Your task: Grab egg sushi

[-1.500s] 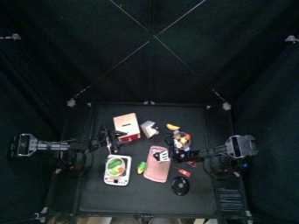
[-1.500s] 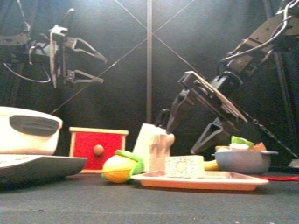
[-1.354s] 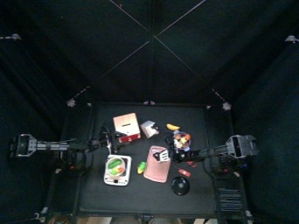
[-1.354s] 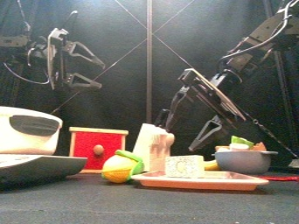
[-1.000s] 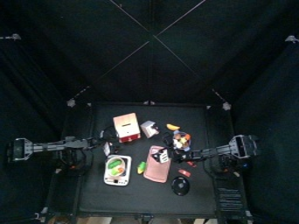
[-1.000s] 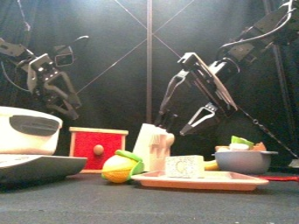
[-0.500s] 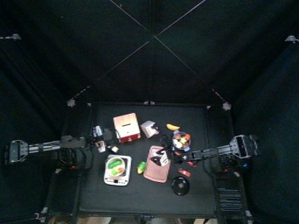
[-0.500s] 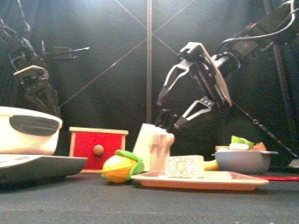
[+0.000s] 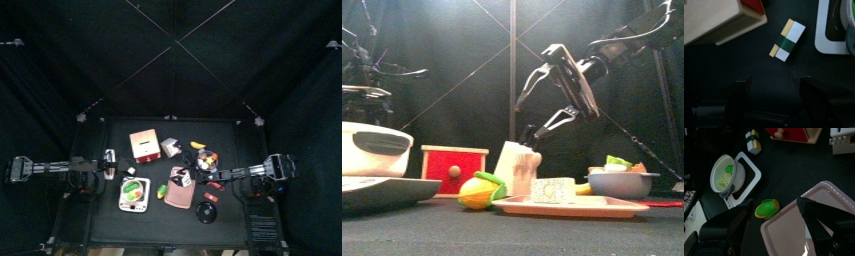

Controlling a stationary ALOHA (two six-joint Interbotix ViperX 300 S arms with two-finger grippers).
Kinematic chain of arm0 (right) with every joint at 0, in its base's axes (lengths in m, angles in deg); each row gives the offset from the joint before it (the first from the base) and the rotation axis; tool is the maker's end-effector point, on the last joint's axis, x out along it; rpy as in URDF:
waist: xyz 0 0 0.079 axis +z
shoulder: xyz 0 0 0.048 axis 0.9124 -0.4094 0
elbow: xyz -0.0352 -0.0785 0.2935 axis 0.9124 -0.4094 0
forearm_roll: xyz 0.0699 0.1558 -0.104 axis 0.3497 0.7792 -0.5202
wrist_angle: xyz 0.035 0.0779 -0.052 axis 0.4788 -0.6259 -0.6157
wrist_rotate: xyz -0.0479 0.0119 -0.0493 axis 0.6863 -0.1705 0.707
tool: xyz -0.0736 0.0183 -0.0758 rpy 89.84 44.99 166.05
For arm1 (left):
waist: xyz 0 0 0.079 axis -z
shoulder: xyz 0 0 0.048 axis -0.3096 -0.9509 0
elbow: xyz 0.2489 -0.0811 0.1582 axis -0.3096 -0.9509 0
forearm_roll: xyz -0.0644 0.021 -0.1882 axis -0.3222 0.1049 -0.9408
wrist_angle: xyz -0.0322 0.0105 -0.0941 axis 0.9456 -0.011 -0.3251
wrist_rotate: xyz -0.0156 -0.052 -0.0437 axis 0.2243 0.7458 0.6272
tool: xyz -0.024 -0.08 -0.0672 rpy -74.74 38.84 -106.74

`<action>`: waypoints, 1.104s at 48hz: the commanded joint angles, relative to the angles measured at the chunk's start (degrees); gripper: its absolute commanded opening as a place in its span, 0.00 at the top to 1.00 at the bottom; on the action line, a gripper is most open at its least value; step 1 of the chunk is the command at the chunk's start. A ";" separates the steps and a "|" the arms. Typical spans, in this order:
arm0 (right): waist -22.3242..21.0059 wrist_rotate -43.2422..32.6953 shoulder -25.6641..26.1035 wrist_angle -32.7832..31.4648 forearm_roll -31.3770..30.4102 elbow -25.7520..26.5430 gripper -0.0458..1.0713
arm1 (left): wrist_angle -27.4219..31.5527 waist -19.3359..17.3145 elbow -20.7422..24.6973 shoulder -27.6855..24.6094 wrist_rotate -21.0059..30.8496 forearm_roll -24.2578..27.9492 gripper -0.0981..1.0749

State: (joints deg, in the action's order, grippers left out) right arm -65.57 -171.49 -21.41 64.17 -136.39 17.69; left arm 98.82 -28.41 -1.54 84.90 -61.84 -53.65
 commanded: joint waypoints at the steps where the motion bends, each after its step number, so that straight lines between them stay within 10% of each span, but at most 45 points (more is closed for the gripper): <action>1: -0.26 0.09 0.62 0.09 -0.26 0.53 0.08 | -4.39 0.00 0.26 -2.20 -0.88 0.18 0.08; 53: 0.18 0.09 -0.97 0.35 -2.20 -0.44 0.08 | -20.39 -5.01 -3.16 -14.50 -1.85 2.55 0.11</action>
State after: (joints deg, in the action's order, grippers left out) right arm -65.48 -171.49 -23.26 64.43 -138.41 16.63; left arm 78.96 -33.07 -5.23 70.57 -63.69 -51.45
